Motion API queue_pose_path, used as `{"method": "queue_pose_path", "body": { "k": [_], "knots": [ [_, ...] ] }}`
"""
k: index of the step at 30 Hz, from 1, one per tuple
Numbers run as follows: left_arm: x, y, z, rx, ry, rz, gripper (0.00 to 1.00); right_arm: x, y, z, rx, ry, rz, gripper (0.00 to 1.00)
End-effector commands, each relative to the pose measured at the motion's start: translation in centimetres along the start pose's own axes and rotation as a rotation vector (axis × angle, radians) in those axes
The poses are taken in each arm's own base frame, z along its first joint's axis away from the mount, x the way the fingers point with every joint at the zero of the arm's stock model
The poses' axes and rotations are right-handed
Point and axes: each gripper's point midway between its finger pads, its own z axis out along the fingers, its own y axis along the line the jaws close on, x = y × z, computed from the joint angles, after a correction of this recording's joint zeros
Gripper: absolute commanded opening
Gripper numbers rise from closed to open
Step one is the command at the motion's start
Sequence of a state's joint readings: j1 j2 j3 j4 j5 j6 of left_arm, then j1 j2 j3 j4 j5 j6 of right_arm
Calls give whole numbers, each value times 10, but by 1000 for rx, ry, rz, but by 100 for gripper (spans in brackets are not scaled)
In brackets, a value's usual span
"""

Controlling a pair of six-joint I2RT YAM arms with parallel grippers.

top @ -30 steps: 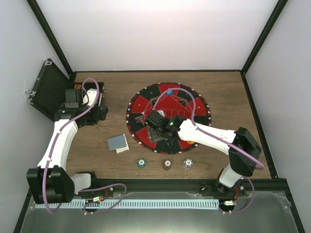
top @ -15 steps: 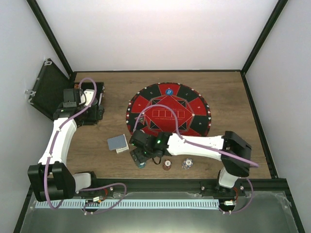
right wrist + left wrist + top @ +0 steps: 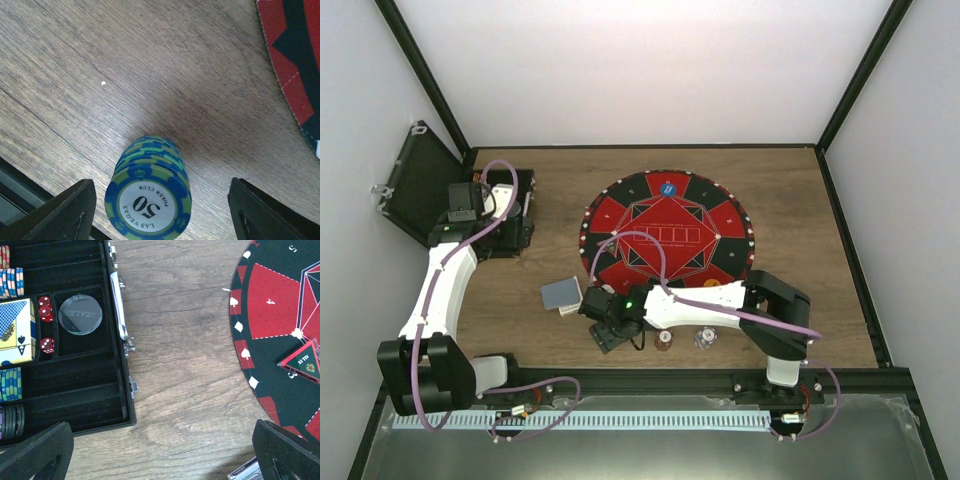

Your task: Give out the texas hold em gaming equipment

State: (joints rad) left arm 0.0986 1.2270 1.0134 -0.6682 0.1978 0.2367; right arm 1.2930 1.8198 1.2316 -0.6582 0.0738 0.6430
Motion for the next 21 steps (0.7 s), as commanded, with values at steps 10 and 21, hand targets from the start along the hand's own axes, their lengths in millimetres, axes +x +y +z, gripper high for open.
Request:
{"method": "queue_pose_path", "body": {
  "k": [10,21],
  "knots": [
    [-5,-1,-6,14,-19,11,100,-6,15,1,16,-23,-21,62],
    [-4,-3,-6,22,-18,11,100,-11,15,-5,31,-38,-22,56]
  ]
}}
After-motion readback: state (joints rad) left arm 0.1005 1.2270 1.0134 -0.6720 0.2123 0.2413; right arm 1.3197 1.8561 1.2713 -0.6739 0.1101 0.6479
